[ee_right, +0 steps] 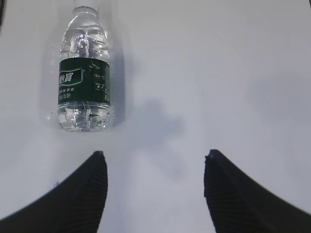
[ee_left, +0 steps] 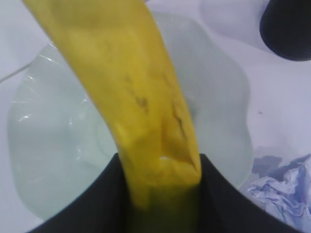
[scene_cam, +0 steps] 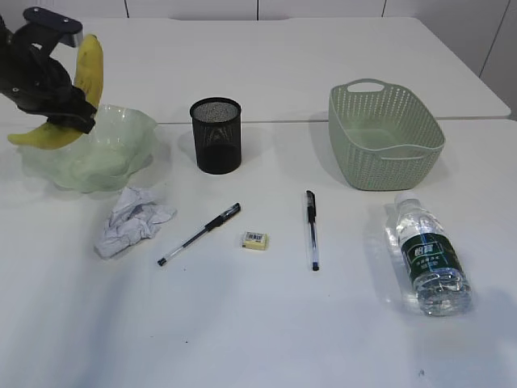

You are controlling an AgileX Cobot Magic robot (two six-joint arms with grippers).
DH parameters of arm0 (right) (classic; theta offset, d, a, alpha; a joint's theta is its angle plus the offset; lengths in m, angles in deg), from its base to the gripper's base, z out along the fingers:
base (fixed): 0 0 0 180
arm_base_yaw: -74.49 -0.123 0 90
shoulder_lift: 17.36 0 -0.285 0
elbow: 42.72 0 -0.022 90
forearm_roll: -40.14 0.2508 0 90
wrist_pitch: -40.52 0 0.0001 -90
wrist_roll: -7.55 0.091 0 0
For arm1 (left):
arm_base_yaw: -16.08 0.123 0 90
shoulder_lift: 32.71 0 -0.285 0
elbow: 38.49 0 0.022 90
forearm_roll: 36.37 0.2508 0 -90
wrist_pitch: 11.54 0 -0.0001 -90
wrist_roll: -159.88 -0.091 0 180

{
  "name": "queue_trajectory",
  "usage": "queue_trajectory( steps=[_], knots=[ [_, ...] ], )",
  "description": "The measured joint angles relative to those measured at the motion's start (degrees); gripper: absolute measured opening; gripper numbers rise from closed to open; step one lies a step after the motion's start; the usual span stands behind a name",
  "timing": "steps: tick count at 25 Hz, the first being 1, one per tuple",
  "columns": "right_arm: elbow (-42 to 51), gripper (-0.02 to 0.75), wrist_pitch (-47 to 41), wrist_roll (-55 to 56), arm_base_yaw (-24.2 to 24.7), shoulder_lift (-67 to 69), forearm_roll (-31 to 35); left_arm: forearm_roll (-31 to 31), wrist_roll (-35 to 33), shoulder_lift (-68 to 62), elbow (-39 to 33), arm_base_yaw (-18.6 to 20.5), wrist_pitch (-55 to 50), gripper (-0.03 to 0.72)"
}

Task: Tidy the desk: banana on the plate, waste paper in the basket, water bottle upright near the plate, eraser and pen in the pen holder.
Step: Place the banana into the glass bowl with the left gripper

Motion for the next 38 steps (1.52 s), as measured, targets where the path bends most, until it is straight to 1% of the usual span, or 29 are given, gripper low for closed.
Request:
queue_trajectory(
  steps=[15, 28, 34, 38],
  knots=[
    [0.0, 0.465, 1.4, 0.0, 0.0, 0.0, -0.1, 0.0, 0.0, -7.2, 0.0, 0.0, 1.7, 0.239],
    [0.0, 0.465, 1.7, 0.0, 0.0, 0.0, -0.1, -0.2, 0.0, -7.4, 0.0, 0.0, 6.6, 0.239],
    [0.0, 0.465, 1.7, 0.0, 0.0, 0.0, -0.2, -1.7, 0.0, -7.4, 0.0, 0.0, 8.8, 0.272],
    [0.0, 0.465, 1.7, 0.0, 0.0, 0.0, -0.3, -1.8, 0.0, -7.4, 0.0, 0.0, 9.1, 0.277]
  ],
)
